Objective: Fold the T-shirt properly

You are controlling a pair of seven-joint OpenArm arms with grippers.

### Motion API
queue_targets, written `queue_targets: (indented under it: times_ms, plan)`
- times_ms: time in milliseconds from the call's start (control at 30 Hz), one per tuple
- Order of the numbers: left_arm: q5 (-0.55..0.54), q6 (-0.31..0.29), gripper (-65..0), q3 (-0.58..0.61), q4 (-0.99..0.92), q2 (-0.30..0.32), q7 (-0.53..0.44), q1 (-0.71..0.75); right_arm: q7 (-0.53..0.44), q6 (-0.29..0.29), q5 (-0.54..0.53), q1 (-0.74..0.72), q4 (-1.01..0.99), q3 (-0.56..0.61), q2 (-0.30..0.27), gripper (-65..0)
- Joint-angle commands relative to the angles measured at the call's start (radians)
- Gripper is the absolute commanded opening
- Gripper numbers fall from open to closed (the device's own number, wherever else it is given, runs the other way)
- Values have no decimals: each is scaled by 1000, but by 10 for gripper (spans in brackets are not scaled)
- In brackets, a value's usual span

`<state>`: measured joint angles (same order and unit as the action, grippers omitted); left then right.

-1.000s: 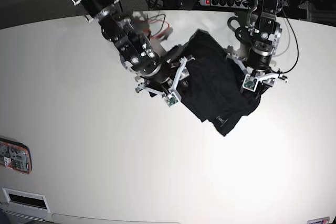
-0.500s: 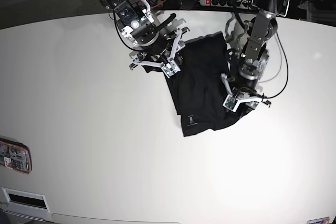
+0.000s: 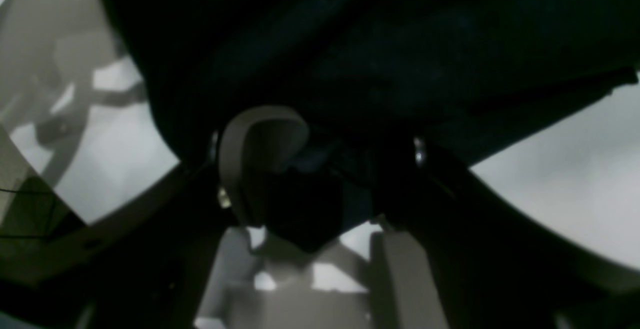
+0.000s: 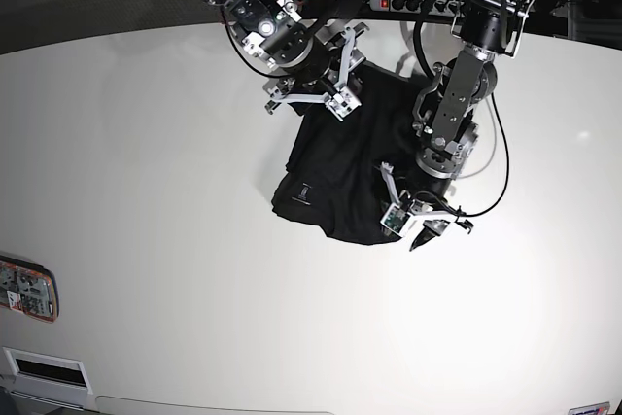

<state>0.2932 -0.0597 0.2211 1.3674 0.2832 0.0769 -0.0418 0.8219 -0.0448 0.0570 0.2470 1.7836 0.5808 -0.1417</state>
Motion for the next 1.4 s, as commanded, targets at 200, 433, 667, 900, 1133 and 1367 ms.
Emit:
queue_targets:
  times_ms: [200, 433, 667, 900, 1133, 1367]
  plan:
    - [-4, 11, -373, -156, 263, 26, -27, 184, -23, -11, 17, -2, 158, -212, 0, -330]
    - [-12, 11, -373, -300, 544, 26, -29, 478, -160, -11, 122, 79, 178, -318, -2, -330]
    - [-202, 11, -373, -357, 579, 73, -260, 659, -522, -11, 341, 182, 172, -319, -3, -330]
    - [-162, 11, -373, -412, 376, 78, -820, 731, -778, -11, 361, 211, 170, -393, -88, -330]
    - [-45, 11, -371, -484, 172, 21, -1147, 776, -1131, -11, 363, 358, 137, -543, -98, -330]
    - [120, 13, -372, -493, 168, 14, -1149, 822, -1487, -11, 366, 456, -3, -756, -74, -330]
